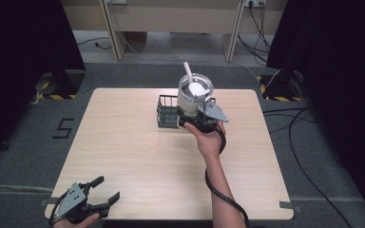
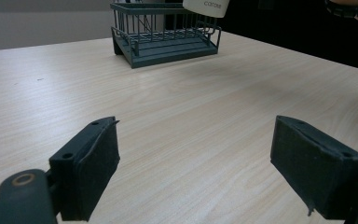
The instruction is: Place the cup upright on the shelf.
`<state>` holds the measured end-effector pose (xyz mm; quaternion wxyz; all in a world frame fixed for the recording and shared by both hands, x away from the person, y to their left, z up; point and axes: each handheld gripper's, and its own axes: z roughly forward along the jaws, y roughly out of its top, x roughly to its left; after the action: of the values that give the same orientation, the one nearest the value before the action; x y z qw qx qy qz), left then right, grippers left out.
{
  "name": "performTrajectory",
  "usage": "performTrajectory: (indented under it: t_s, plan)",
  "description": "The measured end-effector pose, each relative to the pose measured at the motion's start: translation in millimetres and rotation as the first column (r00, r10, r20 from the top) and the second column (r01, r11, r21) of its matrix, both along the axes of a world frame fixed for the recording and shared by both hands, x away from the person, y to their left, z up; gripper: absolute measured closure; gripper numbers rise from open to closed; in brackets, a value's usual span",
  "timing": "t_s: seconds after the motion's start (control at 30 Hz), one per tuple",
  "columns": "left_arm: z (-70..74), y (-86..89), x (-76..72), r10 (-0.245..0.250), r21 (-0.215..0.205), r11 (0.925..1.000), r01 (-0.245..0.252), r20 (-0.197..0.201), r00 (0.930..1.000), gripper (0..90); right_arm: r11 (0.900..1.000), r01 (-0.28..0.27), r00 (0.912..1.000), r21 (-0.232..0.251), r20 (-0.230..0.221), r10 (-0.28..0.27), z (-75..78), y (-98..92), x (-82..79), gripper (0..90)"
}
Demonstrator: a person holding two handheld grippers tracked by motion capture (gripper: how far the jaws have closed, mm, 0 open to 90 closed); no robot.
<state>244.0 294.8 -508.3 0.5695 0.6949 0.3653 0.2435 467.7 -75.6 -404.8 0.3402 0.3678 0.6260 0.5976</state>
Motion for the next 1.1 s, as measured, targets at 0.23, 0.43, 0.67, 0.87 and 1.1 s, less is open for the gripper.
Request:
performTrajectory:
  t_s: [0.23,0.43,0.67,0.87,1.1]
  plan:
    - [-0.1,0.5,0.4,0.002,0.003,1.0,-0.002,0.001,1.0,14.7,1.0,0.021,0.9998,-0.006,0.002,-0.021,7.3,-6.9,8.5,10.1]
    - [-0.2,0.5,0.6,0.003,0.002,1.0,-0.003,0.0,1.0,14.7,0.999,0.038,0.9993,-0.017,0.0,-0.038,14.1,-9.3,15.5,10.1]
    - [-0.1,1.2,0.6,0.005,-0.004,1.0,-0.005,0.001,1.0,14.7,0.998,0.057,0.9984,-0.026,0.001,-0.057,23.8,-9.2,28.3,10.1]
    - [0.0,1.8,0.8,0.006,-0.004,1.0,-0.006,0.001,1.0,14.8,0.997,0.075,0.9972,-0.029,-0.002,-0.075,30.1,-8.6,41.7,10.1]
    - [-0.2,3.0,1.1,0.014,-0.01,0.9998,-0.014,0.0,0.9999,14.8,0.995,0.087,0.996,-0.038,-0.019,-0.088,33.3,-7.4,59.2,10.1]
